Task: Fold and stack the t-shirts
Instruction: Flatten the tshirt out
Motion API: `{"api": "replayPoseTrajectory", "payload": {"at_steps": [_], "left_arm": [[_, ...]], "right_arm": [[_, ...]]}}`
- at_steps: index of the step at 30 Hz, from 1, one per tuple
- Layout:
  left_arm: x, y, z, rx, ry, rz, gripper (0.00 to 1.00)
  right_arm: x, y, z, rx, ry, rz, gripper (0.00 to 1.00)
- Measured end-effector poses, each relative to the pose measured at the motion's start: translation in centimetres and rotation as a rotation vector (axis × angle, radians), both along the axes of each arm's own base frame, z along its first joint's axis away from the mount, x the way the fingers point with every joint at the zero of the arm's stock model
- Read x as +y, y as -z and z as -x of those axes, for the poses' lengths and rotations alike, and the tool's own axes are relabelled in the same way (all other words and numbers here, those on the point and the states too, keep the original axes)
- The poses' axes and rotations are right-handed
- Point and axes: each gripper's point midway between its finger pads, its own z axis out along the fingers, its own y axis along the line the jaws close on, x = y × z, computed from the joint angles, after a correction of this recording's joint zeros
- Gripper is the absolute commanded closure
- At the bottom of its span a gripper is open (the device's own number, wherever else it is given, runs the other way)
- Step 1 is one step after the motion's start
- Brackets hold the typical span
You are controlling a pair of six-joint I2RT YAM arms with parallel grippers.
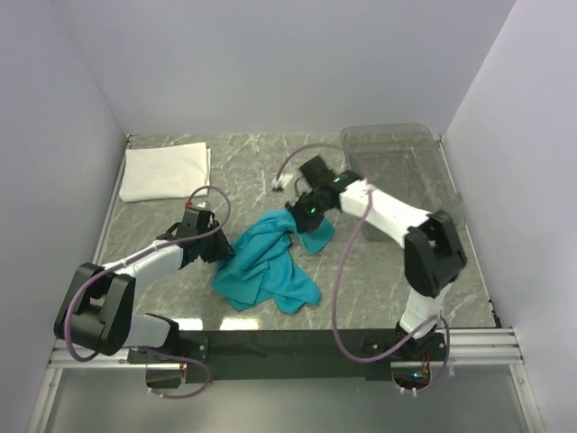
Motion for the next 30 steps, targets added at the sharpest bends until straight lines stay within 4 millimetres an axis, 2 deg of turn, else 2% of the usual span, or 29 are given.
{"api": "replayPoseTrajectory", "payload": {"at_steps": [2,3,5,8,11,13,16,19,22,25,30], "left_arm": [[0.0,-0.1,-0.1,-0.005,0.007,-0.005,0.77],[0.0,-0.1,-0.1,-0.009,0.01,-0.007,0.88],[0.1,-0.3,-0.4,-0.02,0.015,-0.014,0.99],[0.0,-0.9,-0.8,-0.044,0.027,-0.018,0.99],[-0.1,-2.3,-1.3,-0.088,0.031,-0.009,0.99],[0.0,-4.0,-1.8,-0.141,0.027,-0.013,1.0],[0.7,-7.6,-2.3,-0.248,0.012,-0.029,0.99],[1.6,-13.3,-2.8,-0.409,-0.005,-0.04,1.0],[2.0,-18.5,-2.4,-0.557,-0.003,-0.028,0.99],[2.5,-23.0,-1.4,-0.679,0.011,-0.026,1.0],[3.4,-29.3,0.1,-0.823,0.018,-0.04,0.99]], "right_arm": [[-0.9,-3.1,-1.3,-0.04,-0.002,-0.059,1.0],[-1.4,-5.0,-2.2,-0.068,-0.002,-0.098,1.0],[-2.6,-8.7,-3.7,-0.135,0.004,-0.161,1.0],[-4.2,-13.5,-5.0,-0.225,0.007,-0.235,1.0],[-4.4,-16.1,-4.8,-0.261,-0.018,-0.281,1.0],[-4.4,-17.2,-4.4,-0.272,-0.032,-0.299,1.0],[-4.6,-18.9,-4.3,-0.296,-0.039,-0.323,1.0],[-5.1,-21.2,-4.6,-0.348,-0.033,-0.346,1.0],[-5.6,-23.8,-4.6,-0.408,-0.029,-0.372,1.0],[-6.0,-27.3,-4.6,-0.49,-0.029,-0.408,1.0],[-6.9,-33.8,-3.9,-0.621,-0.034,-0.495,1.0]]}}
